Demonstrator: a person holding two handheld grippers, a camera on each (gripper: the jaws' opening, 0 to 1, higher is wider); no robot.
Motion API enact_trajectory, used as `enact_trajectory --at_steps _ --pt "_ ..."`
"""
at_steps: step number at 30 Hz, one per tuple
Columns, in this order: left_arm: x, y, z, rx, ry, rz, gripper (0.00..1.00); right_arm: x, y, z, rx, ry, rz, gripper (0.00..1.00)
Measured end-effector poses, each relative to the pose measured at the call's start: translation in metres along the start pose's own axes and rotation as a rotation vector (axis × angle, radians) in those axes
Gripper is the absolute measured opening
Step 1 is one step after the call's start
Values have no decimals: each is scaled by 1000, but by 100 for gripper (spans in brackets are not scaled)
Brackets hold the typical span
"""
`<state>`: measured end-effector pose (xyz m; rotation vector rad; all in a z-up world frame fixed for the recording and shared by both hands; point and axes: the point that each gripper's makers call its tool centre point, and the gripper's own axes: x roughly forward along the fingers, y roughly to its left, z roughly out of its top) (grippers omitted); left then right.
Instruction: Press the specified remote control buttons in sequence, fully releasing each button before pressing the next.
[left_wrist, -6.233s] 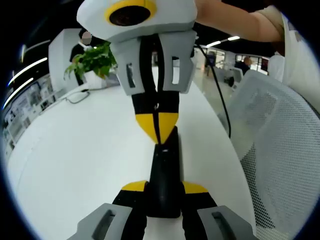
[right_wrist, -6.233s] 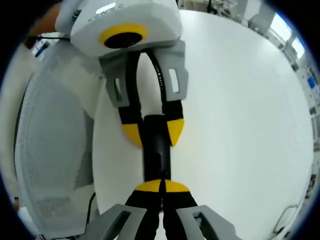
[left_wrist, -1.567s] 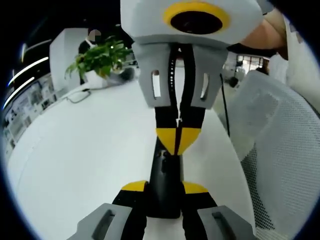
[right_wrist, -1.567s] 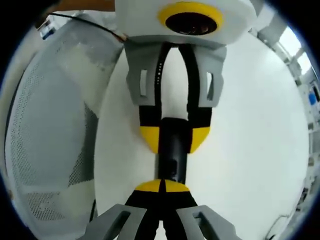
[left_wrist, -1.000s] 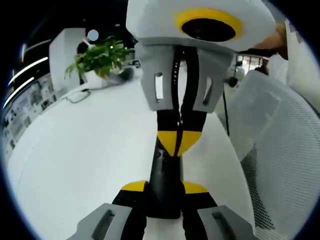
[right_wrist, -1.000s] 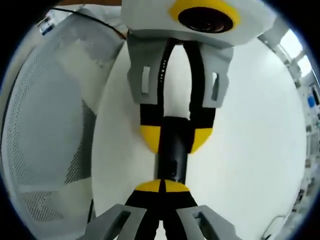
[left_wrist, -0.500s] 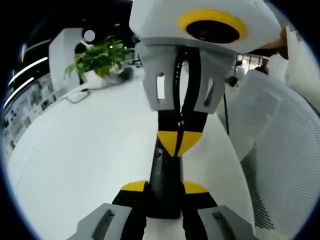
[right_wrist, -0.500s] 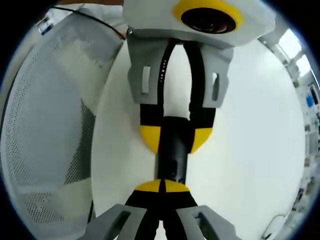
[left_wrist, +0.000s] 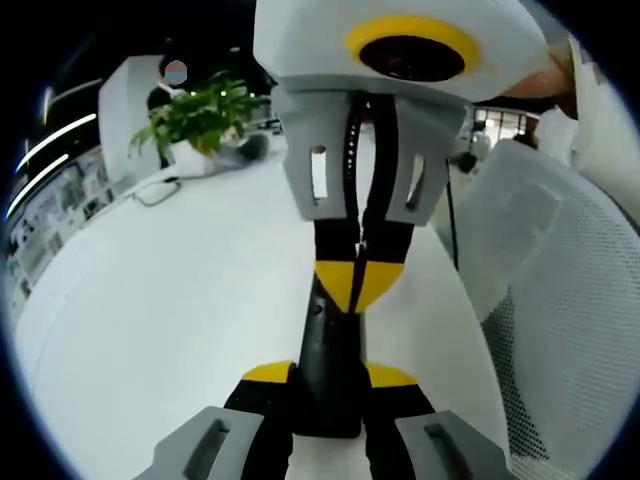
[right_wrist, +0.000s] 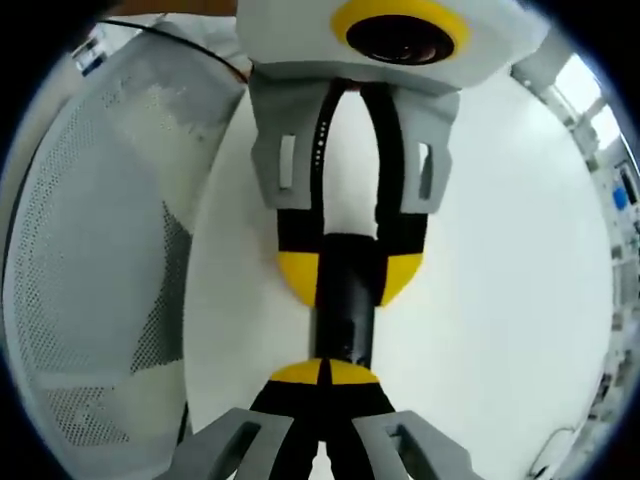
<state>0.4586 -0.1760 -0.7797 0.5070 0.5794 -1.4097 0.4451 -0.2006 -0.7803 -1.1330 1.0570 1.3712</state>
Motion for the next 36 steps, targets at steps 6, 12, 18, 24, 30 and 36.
enact_trajectory --at_steps 6,12,18,24,30,36 --pt "0 0 0 1 1 1 25 -1 1 0 -5 0 3 0" --pt "0 0 0 1 1 1 25 -7 -3 5 -3 -26 -1 0" --pt "-1 -1 1 1 0 1 25 -23 -12 8 2 -42 -29 0" --pt "-1 0 1 1 -1 1 25 -30 -17 8 -4 -39 -40 0" --pt "-1 0 0 1 -3 2 25 -32 -18 12 -12 -41 -40 0" --pt "-1 0 1 1 -6 0 25 -27 -17 15 -25 -42 -30 0"
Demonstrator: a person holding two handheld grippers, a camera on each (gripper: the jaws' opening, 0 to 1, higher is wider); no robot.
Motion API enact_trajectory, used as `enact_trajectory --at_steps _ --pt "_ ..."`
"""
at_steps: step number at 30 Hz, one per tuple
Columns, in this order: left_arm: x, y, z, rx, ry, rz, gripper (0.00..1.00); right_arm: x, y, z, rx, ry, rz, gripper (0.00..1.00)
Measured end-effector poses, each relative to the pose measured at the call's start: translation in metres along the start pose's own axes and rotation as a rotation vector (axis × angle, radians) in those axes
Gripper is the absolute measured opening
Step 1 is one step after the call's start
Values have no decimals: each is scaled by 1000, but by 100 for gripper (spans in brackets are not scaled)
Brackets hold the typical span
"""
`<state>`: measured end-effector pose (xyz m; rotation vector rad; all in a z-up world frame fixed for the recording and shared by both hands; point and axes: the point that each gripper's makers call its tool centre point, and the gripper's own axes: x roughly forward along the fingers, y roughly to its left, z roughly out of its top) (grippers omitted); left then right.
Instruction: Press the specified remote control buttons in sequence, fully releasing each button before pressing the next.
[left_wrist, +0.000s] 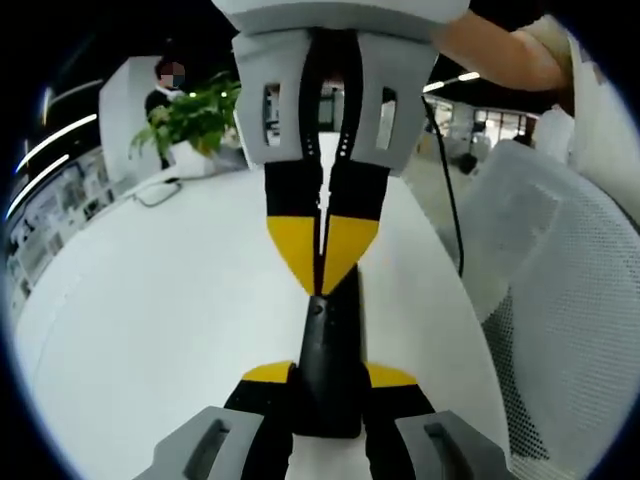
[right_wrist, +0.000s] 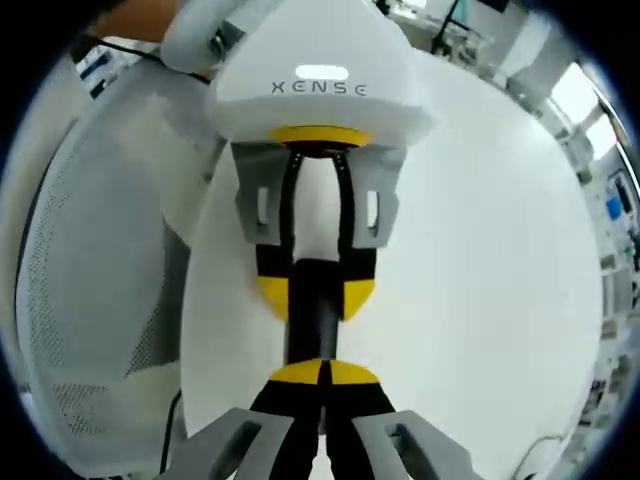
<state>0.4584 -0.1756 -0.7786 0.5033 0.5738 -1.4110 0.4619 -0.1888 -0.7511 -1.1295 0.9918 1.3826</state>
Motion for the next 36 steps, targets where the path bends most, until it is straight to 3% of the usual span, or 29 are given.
enact_trajectory --at_steps 26,36 --pt "0 1 0 -1 -13 -5 25 26 7 -5 -4 24 46 0" --pt "0 0 0 -2 -14 -4 25 26 6 -5 -9 32 41 0"
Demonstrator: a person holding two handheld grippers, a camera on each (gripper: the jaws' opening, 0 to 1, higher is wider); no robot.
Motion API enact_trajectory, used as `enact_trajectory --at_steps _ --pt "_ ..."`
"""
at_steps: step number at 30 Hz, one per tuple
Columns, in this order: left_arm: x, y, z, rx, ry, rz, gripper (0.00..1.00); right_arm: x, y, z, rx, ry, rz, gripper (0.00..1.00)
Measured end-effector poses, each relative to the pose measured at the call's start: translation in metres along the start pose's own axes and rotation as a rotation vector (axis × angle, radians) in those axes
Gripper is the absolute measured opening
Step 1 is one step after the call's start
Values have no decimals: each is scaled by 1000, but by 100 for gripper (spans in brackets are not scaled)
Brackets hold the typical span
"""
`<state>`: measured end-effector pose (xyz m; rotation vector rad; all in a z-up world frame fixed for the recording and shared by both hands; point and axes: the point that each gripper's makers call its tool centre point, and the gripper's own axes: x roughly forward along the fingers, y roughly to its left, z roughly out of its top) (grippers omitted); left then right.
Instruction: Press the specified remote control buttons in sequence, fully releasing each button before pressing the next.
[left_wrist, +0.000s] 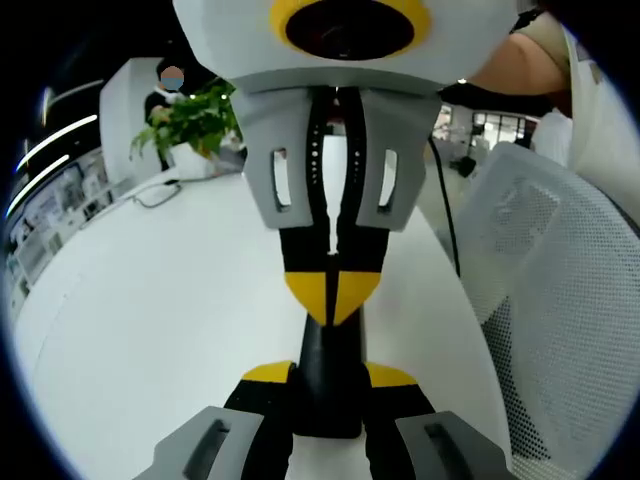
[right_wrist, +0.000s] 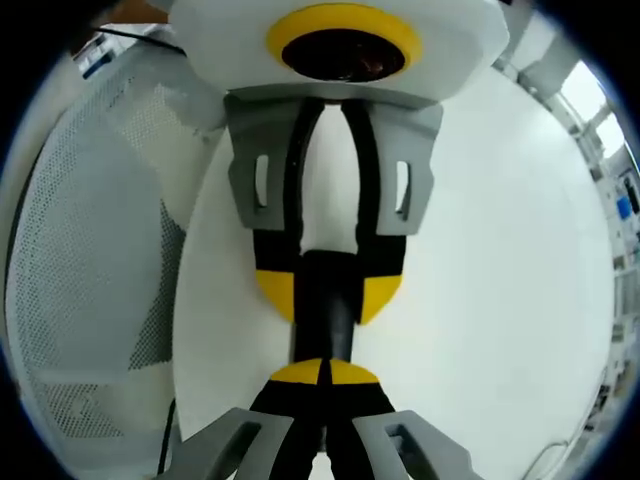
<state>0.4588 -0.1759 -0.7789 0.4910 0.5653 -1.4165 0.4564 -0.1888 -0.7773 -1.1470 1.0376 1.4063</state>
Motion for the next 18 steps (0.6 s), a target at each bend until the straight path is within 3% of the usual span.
enact_trajectory --at_steps 18 --pt "0 0 0 -2 1 5 25 -2 3 2 27 -5 0 0"
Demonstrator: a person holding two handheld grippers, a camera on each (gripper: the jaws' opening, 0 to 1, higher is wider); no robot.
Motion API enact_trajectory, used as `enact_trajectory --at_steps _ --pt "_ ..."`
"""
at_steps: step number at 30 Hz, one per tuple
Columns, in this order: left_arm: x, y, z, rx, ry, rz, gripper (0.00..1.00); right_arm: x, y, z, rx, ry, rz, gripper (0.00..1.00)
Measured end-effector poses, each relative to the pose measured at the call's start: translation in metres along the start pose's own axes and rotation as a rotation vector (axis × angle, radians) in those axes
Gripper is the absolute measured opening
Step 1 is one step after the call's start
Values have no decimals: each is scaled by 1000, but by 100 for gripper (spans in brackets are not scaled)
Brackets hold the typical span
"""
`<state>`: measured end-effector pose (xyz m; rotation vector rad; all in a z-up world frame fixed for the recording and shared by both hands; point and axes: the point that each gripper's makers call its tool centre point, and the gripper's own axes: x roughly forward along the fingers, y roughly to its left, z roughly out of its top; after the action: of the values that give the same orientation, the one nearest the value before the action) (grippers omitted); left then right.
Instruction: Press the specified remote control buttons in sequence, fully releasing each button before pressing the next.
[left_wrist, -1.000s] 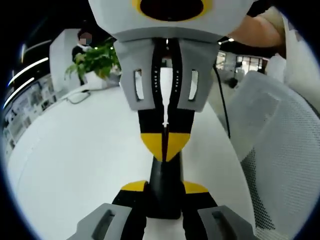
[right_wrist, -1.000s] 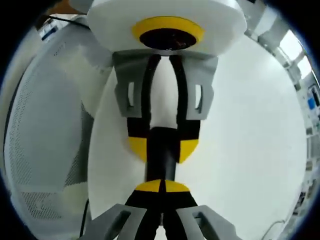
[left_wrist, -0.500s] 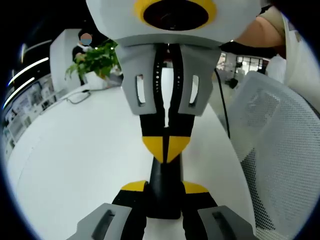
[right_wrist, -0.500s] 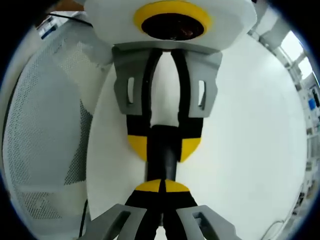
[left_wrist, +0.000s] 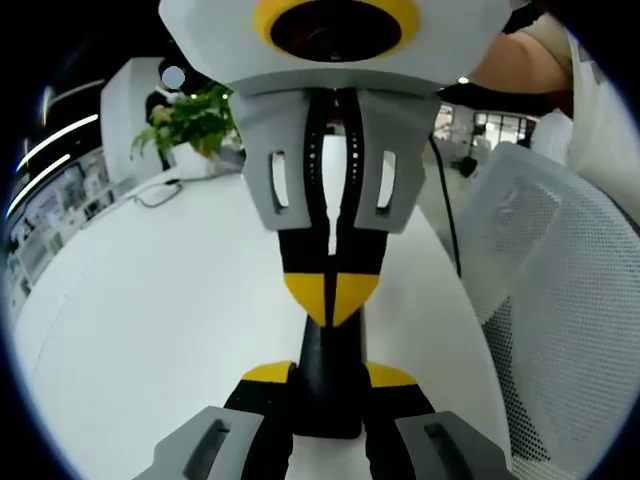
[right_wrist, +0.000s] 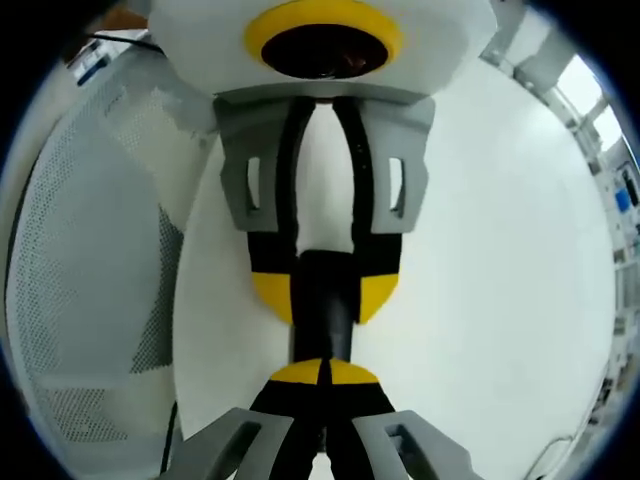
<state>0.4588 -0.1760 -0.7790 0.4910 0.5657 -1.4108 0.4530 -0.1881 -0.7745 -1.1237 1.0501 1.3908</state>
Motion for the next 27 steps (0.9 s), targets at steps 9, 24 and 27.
enact_trajectory --at_steps 9,24,27 --pt "0 0 0 0 -1 1 25 -2 1 0 3 -14 11 0" --pt "0 -1 0 2 -3 -3 25 -19 -11 0 -6 -33 -23 0" --pt "0 -1 0 2 -3 -3 25 -19 -12 0 -13 -31 -24 0"
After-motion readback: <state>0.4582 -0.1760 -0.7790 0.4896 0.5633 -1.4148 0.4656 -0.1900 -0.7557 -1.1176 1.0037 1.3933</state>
